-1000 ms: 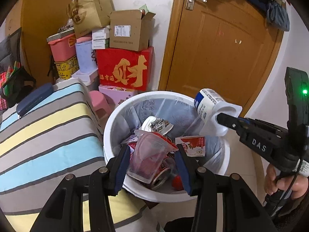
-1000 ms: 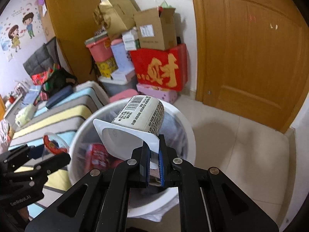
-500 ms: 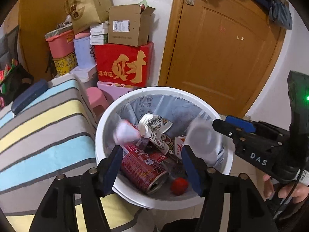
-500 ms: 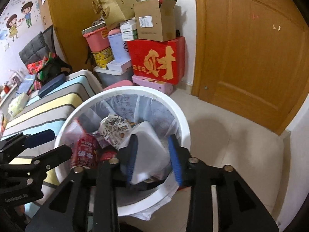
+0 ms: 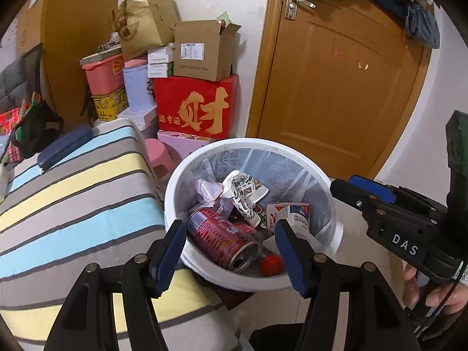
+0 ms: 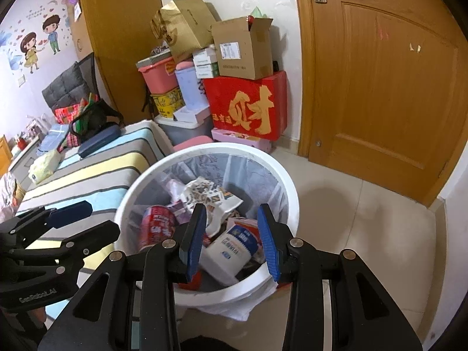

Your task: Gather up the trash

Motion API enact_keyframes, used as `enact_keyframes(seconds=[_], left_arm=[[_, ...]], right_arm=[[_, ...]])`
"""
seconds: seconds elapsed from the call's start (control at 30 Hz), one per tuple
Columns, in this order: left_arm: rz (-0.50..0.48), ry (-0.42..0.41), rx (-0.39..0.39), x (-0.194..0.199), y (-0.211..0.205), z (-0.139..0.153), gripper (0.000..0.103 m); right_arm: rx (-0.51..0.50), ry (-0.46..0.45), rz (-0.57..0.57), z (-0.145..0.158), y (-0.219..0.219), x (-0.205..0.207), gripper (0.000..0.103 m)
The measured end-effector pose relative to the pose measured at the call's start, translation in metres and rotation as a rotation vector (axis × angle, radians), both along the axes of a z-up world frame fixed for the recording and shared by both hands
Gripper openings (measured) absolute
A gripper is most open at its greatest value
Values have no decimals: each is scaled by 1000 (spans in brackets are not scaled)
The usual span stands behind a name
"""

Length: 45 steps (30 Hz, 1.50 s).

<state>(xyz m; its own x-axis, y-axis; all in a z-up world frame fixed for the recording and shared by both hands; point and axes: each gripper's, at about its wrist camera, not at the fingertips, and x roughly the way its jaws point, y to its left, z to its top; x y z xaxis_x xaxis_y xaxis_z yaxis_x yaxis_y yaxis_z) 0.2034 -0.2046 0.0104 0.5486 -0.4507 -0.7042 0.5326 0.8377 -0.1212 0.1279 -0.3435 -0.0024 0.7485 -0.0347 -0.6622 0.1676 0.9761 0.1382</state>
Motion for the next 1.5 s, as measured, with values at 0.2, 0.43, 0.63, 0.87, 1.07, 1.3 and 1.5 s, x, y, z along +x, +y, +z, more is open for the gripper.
enact_keyframes(seconds=[0.2,0.43,0.63,0.87,1.07,1.3,1.5], left_arm=[[47,-55,35,-27,16,8,63],[96,-109,48,-66,38,15,63],[150,-148,19,-98,63,17,63],[218,-160,67,-118,78,4,63],[250,-152,54,-131,91,-3,63],[255,-162,50,-141,93,-2,63],[253,-168,44,-143,95,0,63]], right_arm=[[2,-55,10,8,18,-19,38],[-61,-121,17,16,45,-47,38],[-69,-140,-8,13,55,-63,38],[-127,-159,-16,9,75,-79,38],[-144,-145,-22,4,85,-83,38],[-132,-149,-14,3,91,-90,38],[-122,-157,-20,3,92,-95,38]])
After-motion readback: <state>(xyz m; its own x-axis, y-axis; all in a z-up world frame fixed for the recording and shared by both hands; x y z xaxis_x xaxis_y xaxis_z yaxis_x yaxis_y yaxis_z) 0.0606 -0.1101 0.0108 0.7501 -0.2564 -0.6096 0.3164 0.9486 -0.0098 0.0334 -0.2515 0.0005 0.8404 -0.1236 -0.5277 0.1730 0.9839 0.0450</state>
